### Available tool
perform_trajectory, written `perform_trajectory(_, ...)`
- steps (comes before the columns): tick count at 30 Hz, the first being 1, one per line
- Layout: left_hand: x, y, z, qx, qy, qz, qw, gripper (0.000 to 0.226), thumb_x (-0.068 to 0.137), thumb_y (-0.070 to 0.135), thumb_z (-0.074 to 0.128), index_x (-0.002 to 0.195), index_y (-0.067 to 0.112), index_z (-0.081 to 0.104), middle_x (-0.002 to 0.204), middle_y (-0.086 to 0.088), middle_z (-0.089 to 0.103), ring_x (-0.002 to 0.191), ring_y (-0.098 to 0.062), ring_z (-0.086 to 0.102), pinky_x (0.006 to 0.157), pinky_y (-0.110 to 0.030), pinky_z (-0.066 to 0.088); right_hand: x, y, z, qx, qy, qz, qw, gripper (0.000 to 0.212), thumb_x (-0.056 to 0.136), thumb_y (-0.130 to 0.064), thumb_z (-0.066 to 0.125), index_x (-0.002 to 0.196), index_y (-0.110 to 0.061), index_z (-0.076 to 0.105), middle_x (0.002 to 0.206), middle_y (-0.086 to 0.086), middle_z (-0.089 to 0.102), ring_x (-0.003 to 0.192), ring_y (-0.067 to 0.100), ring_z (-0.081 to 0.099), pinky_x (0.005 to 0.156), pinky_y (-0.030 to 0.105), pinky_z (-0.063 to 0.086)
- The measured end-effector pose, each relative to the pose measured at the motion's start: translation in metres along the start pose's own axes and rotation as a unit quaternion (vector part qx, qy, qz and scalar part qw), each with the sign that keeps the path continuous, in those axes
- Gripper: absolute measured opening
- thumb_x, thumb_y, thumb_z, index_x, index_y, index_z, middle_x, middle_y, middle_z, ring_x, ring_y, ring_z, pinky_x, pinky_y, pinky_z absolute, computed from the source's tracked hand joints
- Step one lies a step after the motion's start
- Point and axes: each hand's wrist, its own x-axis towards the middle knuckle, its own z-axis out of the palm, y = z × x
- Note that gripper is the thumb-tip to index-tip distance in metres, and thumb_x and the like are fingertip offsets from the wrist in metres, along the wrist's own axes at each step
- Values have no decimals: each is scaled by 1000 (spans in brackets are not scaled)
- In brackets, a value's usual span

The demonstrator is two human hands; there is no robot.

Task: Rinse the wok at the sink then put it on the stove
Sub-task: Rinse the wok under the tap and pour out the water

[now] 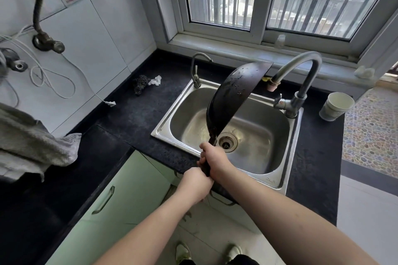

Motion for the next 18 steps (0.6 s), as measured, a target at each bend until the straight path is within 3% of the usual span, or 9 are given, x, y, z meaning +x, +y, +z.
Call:
perform_trajectory(2,4,-5,0,24,32,27,999,22,90,18,49,104,8,63,87,-15,65,88,-39,65,62,-36,50,3,0,0,20,-7,14,1000,17,88,-7,51,74,-11,42,53,1,35,35,12,37,54,32,48)
perform_trajectory(4,9,-12,-1,-17,31,24,999,18,86,23,54,96,12,64,74,-5,61,74,-32,63,50,-27,39,6,2,1,52,-16,28,998,14,91,-6,52,78,-7,45,58,5,43,43,14,46,52,31,54)
perform_trajectory(6,10,-16,-2,-40,27,13,999,13,84,24,56,78,14,61,60,1,54,54,-20,52,45,-24,33,8,3,2,64,-20,44,997,15,91,-7,51,77,-7,47,58,5,47,46,14,49,42,24,48)
perform_trajectory(9,13,-17,-1,-63,19,1,998,22,81,22,57,62,15,49,50,3,46,43,-16,42,42,-23,29,10,3,-1,59,-27,63,996,22,90,-12,51,71,-16,40,47,-4,40,33,7,35,36,18,30)
perform_trajectory(18,10,-13,10,-175,-4,5,985,16,74,20,55,62,15,45,47,3,36,42,-15,28,45,-24,20,1,-9,-2,2,-25,55,998,23,86,-9,48,69,-18,35,44,-6,33,31,6,27,38,19,24)
